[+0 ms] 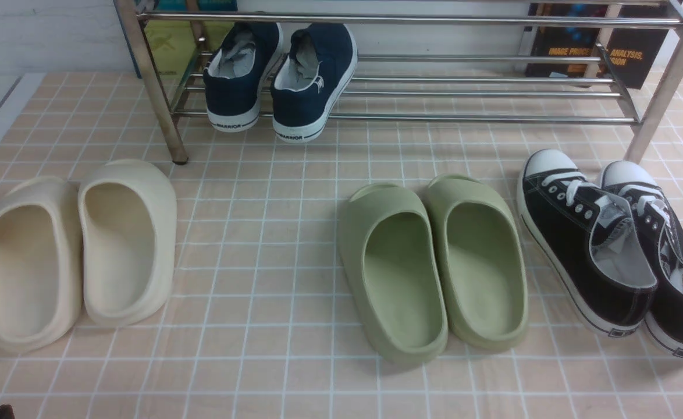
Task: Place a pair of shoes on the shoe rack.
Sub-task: Use the right arm to grab the shoe closest to it
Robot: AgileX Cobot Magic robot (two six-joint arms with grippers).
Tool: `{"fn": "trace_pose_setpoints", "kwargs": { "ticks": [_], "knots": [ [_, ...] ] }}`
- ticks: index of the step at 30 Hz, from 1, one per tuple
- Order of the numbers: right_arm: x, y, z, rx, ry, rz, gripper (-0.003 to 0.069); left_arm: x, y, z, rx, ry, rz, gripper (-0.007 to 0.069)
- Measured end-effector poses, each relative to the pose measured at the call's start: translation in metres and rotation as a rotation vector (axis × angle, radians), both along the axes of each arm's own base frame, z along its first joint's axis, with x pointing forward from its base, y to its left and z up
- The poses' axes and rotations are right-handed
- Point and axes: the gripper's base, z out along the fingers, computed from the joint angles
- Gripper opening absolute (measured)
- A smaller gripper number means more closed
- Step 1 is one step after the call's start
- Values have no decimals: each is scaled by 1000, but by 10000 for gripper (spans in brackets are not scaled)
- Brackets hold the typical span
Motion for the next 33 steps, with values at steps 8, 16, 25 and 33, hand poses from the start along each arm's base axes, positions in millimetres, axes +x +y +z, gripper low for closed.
{"fn": "trace_pose_setpoints", "kwargs": {
  "ticks": [8,16,25,33],
  "knots": [
    [0,0,0,0,0,0,239,0,0,0,0,0,0,239],
    [0,0,0,0,0,0,239,0,1,0,20,0,1,239],
    [0,0,0,0,0,0,239,0,1,0,24,1,2,239],
    [0,0,0,0,0,0,239,0,1,0,26,1,2,239]
  ]
}}
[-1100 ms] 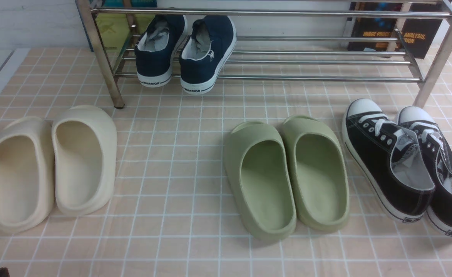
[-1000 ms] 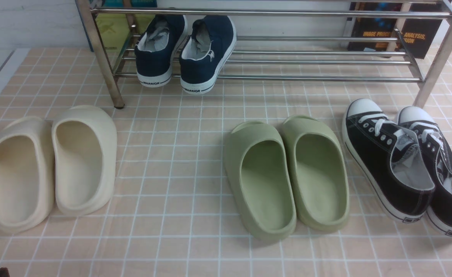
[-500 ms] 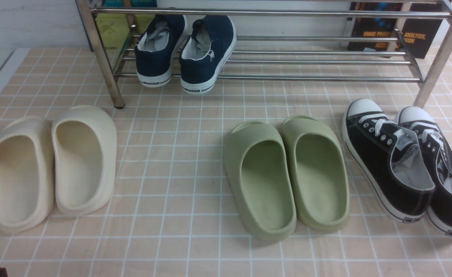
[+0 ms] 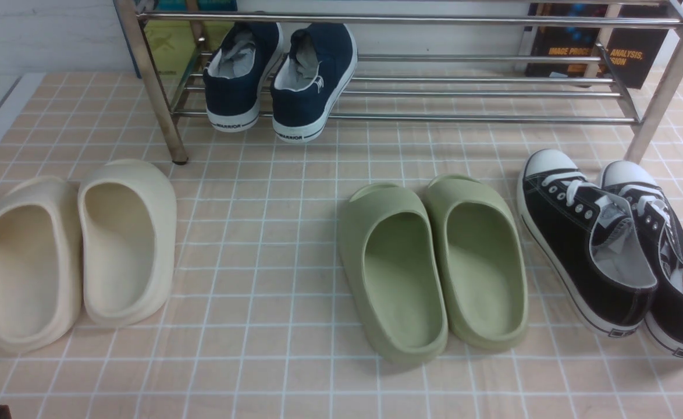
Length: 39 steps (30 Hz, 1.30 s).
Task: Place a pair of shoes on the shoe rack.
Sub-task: Use the right arm to grab the shoe closest to it
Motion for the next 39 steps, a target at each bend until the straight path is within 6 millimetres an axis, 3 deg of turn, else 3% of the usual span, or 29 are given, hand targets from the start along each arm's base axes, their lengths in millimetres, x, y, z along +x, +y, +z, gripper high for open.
{"fn": "trace_pose_setpoints", "kwargs": {
  "ticks": [31,39],
  "knots": [
    [1,1,2,7,-34,5,239,0,0,0,1,0,0,239],
    [2,5,4,158,-76,14,239,0,0,0,1,0,0,239]
  ]
}}
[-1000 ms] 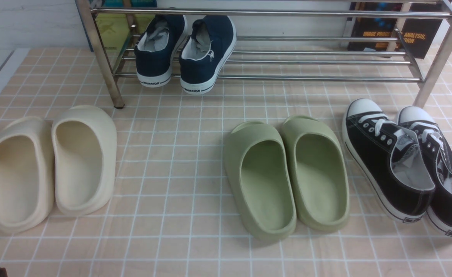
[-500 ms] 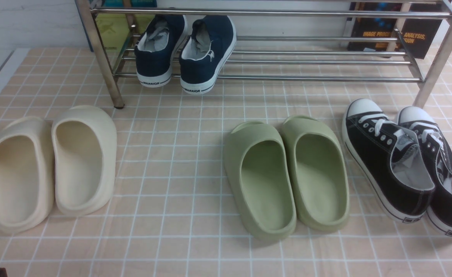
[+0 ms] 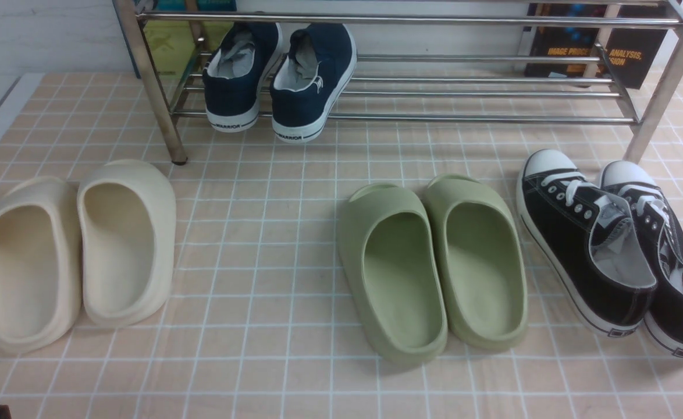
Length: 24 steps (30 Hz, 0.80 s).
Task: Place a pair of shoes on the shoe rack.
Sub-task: Use the right arm to grab the shoe closest to it
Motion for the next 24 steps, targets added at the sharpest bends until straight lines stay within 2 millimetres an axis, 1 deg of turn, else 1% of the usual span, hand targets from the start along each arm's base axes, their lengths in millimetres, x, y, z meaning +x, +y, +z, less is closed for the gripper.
{"fn": "trace_pose_setpoints", "kwargs": {
  "ticks": [3,5,6,7,8,10,11,16,20,22,23,24],
  "knots": [
    [0,5,2,269,-22,-1,239,0,0,0,0,0,0,239],
    [1,9,4,521,-27,-7,239,0,0,0,0,0,0,239],
    [1,9,4,539,-26,-6,239,0,0,0,0,0,0,239],
    [0,12,6,722,-23,-11,239,0,0,0,0,0,0,239],
    [0,13,7,827,-21,-12,239,0,0,0,0,0,0,239],
    [0,15,8,948,-19,-10,239,0,0,0,0,0,0,239],
    [0,16,9,975,-19,-9,239,0,0,0,0,0,0,239],
    [1,15,10,935,-38,1,239,0,0,0,0,0,0,239],
    [1,14,11,752,-70,28,239,0,0,0,0,0,0,239],
    [0,14,18,655,-92,54,239,0,0,0,0,0,0,239],
    [-1,15,25,599,-113,71,235,0,0,0,0,0,0,239],
    [-3,14,37,524,-151,90,226,0,0,0,0,0,0,239]
  ]
}}
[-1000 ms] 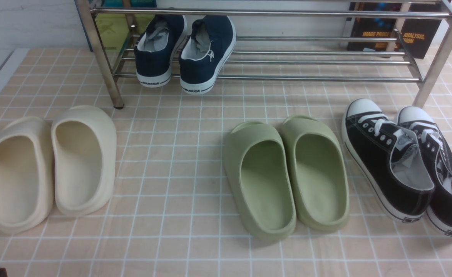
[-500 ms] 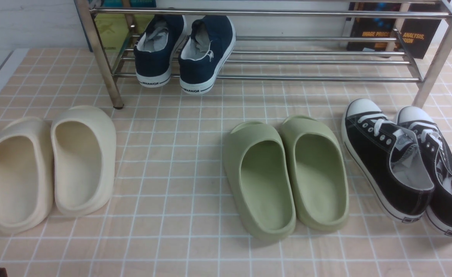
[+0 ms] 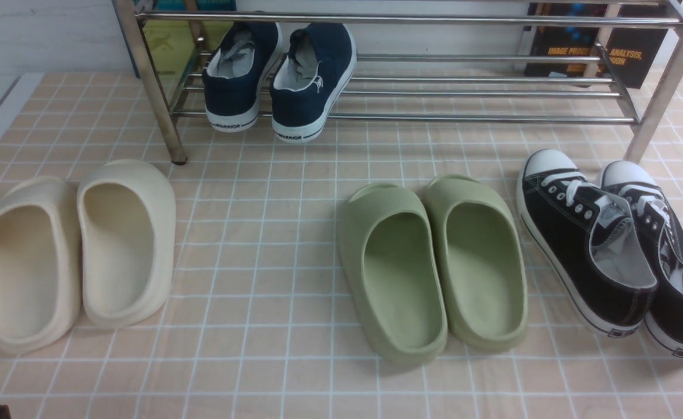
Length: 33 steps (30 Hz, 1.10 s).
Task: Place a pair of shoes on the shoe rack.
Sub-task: Use the right arm to grab the shoe closest to it
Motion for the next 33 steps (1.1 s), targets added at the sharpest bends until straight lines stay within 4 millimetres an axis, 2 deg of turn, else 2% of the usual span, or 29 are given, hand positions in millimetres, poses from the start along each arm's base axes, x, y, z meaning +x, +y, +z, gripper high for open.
{"fn": "trace_pose_setpoints", "kwargs": {
  "ticks": [2,5,7,9,12,13,15,16,20,22,23,25,27,29,31,33],
  "knots": [
    [-3,0,30,-143,-77,1,183,0,0,0,0,0,0,239],
    [2,3,78,-395,-87,42,52,0,0,0,0,0,0,239],
    [15,6,101,-527,-8,109,-6,0,0,0,0,0,0,239],
    [29,8,127,-638,77,186,-18,0,0,0,0,0,0,239],
    [56,9,148,-757,279,332,-18,0,0,0,1,0,0,239],
    [61,10,150,-770,308,353,-18,0,0,0,1,0,0,239],
    [88,12,158,-819,462,474,-18,0,0,0,1,0,0,239],
    [96,15,162,-833,485,506,-18,0,0,0,1,0,0,239],
    [128,28,163,-887,590,631,-18,0,0,0,1,0,0,239],
    [153,41,153,-940,683,693,-18,0,0,0,1,0,0,239],
    [155,42,152,-953,687,694,-18,0,0,0,1,0,0,239],
    [173,50,140,-977,757,692,-13,0,0,0,1,0,0,239],
    [196,57,117,-998,854,685,6,0,0,0,1,0,0,239],
    [209,60,101,-1000,911,690,34,0,0,0,1,0,0,239],
    [223,63,83,-1006,958,694,98,0,0,0,1,0,0,239],
    [234,65,68,-1006,991,697,198,0,0,0,1,0,0,239]
  ]
}}
